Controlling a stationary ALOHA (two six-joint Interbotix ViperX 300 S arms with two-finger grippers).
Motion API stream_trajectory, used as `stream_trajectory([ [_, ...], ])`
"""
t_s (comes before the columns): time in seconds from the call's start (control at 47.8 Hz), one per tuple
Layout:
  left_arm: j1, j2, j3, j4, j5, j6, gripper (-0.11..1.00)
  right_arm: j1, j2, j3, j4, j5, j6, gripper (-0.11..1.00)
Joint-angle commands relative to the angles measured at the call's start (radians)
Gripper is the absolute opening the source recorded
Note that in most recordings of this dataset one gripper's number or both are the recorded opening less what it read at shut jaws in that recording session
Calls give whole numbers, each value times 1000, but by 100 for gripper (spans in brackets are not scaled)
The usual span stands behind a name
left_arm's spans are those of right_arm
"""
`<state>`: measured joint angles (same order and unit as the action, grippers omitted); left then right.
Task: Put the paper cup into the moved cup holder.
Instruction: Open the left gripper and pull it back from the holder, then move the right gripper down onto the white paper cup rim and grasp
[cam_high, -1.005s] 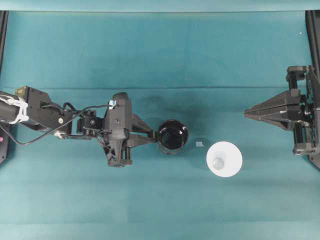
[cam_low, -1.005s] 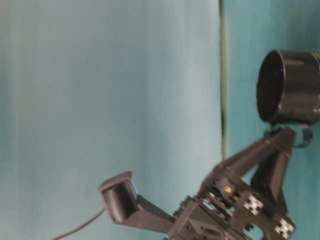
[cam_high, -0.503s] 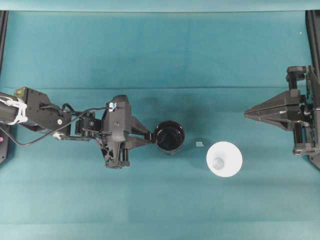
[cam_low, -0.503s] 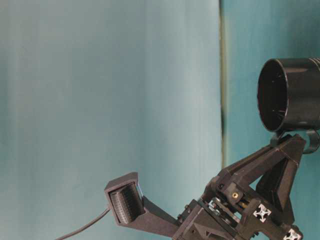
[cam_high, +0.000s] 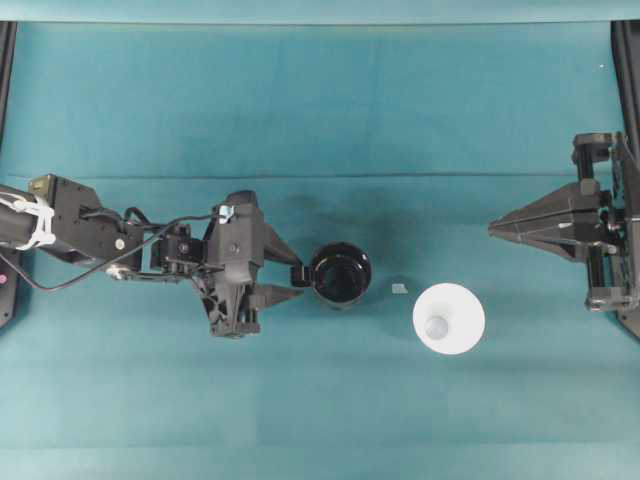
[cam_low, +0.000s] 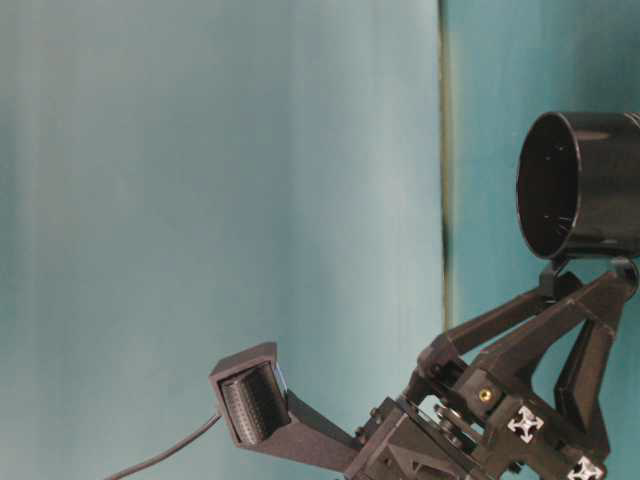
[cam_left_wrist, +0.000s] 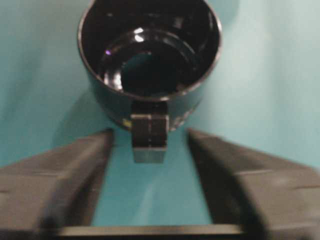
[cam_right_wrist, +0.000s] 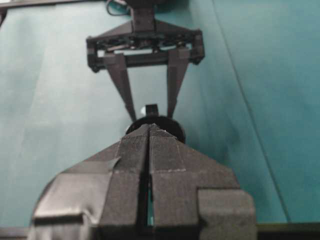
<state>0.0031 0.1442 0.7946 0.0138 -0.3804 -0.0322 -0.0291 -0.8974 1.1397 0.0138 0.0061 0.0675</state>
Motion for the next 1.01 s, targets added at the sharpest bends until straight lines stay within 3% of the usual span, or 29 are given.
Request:
stream_trajectory([
  [0.0,-2,-5,-14,3,-3,-2,76,-2,6,-26,2,0,6,2],
  [0.084,-2,-12,-12,3,5,-3,83,0,6,-26,2,8,8,2],
  [0.607,-2,-153,58,3,98,-3,83,0,9,-26,6,95,67,2],
  [0.984,-2,-192,94,3,101,-14,83,2,141,-100,6,341,258,5],
])
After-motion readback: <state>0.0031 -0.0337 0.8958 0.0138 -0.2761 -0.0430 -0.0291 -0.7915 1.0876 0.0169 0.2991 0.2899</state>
